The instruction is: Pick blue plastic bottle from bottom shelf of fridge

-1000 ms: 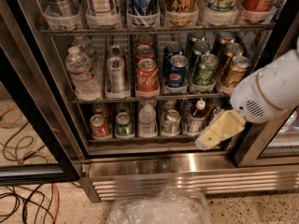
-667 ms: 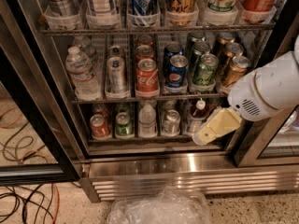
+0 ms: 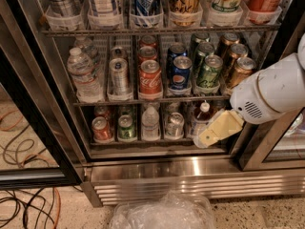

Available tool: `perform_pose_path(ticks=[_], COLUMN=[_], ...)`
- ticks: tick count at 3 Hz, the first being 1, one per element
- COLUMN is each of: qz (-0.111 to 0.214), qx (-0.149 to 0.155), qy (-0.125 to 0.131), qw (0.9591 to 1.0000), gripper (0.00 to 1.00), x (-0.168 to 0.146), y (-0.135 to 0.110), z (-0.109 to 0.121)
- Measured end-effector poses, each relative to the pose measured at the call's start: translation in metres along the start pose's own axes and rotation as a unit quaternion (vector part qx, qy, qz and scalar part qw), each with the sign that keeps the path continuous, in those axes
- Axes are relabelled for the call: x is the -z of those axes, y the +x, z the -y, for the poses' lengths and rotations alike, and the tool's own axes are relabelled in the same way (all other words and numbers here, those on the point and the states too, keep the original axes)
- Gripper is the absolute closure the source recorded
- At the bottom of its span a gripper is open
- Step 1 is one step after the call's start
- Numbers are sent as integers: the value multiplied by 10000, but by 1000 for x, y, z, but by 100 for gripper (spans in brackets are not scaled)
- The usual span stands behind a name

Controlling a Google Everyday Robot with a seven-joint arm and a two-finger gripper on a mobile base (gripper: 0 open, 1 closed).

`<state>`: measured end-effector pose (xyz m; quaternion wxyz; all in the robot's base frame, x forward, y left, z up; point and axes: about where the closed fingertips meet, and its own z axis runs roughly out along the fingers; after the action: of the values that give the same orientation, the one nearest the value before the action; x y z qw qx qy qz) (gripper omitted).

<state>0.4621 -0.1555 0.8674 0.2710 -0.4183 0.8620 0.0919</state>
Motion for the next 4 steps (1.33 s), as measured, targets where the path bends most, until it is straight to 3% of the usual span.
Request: perform_pose_path(ticks=[1, 2, 3, 4], qz=[332, 659, 845, 1017], qx=[-436, -1129, -1785, -1858], qy=[-181, -399, -395, -140], qw=[9983, 9906, 9795, 9772], gripper=[0, 0, 0, 0], x=[-25, -70, -111, -115], y=[0, 11, 22, 18], z=[-26, -60, -89, -79])
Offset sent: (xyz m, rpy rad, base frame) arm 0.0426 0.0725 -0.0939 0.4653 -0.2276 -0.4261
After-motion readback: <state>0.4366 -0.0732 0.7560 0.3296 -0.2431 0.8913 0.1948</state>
